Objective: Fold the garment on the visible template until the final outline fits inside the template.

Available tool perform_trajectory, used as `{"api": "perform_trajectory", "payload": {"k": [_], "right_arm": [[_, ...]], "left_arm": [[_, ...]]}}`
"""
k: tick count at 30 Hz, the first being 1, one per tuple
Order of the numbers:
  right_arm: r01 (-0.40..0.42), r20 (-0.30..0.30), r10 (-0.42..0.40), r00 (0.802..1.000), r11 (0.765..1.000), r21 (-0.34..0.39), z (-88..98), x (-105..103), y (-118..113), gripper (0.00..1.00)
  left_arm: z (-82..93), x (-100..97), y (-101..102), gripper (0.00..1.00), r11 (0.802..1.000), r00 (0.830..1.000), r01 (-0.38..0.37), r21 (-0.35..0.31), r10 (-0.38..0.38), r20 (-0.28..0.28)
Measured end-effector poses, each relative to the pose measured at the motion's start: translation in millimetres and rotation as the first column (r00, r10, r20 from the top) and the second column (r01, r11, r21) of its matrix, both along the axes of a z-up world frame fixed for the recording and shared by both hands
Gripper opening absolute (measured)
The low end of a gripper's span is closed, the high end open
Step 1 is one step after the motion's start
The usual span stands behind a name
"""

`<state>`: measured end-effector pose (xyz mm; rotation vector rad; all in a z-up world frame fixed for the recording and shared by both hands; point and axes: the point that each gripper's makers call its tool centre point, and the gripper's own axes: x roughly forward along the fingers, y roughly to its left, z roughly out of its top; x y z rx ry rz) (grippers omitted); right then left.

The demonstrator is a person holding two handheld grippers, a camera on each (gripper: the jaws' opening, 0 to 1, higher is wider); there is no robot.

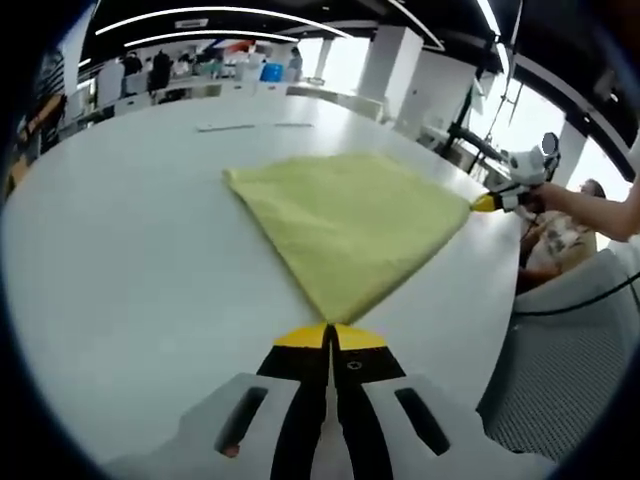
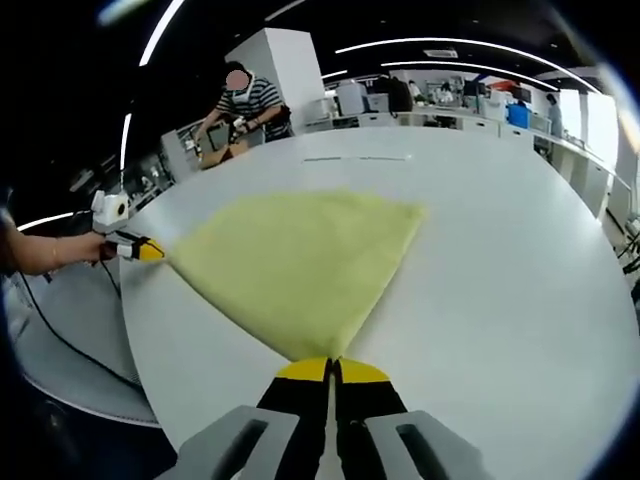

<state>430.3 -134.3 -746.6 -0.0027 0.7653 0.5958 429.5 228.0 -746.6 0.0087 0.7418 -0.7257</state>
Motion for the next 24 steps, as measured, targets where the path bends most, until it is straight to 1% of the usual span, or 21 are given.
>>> {"api": "perform_trajectory", "payload": {"k": [3, 6, 8, 9, 11, 13, 17, 20, 22, 24], "right_arm": [[0.0, 0.005, 0.0, 1.0, 1.0, -0.002, 0.5, 1, -1, 0.0], [0.026, 0.02, -0.026, 0.999, 1.0, 0.003, 3.6, 6, -3, 0.0], [0.032, 0.033, -0.032, 0.999, 0.999, 0.013, 7.9, 8, -2, 0.05], [0.032, 0.037, -0.033, 0.999, 0.999, 0.015, 9.2, 9, -1, 0.1], [0.033, 0.05, -0.034, 0.998, 0.999, 0.012, 12.4, 11, -1, 0.19], [0.031, 0.064, -0.031, 0.997, 1.0, 0.004, 15.3, 12, 0, 0.29], [0.026, 0.083, -0.026, 0.996, 1.0, 0.002, 21.8, 14, 3, 0.42], [0.019, 0.098, -0.02, 0.995, 1.0, 0.004, 26.9, 15, 6, 0.53], [0.008, 0.107, -0.009, 0.994, 1.0, 0.008, 32.0, 14, 9, 0.6], [-0.002, 0.117, 0.001, 0.993, 1.0, 0.009, 36.7, 14, 12, 0.66]], "left_arm": [[-0.6, -0.8, -2, 0.0, 1.0, 1.0, 0.001, 0.003, -0.001, 0.0], [0.3, -1.1, -3, 0.0, 1.0, 1.0, -0.009, -0.003, 0.009, -0.003], [2.4, -1.1, -3, 0.0, 1.0, 1.0, -0.007, -0.004, 0.007, 0.007], [2.8, -1.2, -4, 0.02, 1.0, 1.0, -0.007, -0.005, 0.007, 0.009], [5.4, -1.5, -5, 0.09, 1.0, 1.0, -0.003, -0.006, 0.003, 0.018], [8.0, -1.3, -7, 0.18, 1.0, 1.0, -0.003, -0.002, 0.003, 0.03], [13.6, 0.9, -8, 0.3, 1.0, 0.999, -0.007, -0.012, 0.008, 0.047], [17.4, 2.5, -8, 0.39, 1.0, 0.998, 0.0, 0.0, 0.0, 0.061], [24.2, 6.1, -7, 0.46, 1.0, 0.997, -0.009, 0.005, 0.009, 0.082], [30.0, 7.7, -7, 0.53, 1.0, 0.996, -0.015, -0.004, 0.015, 0.092]]}}
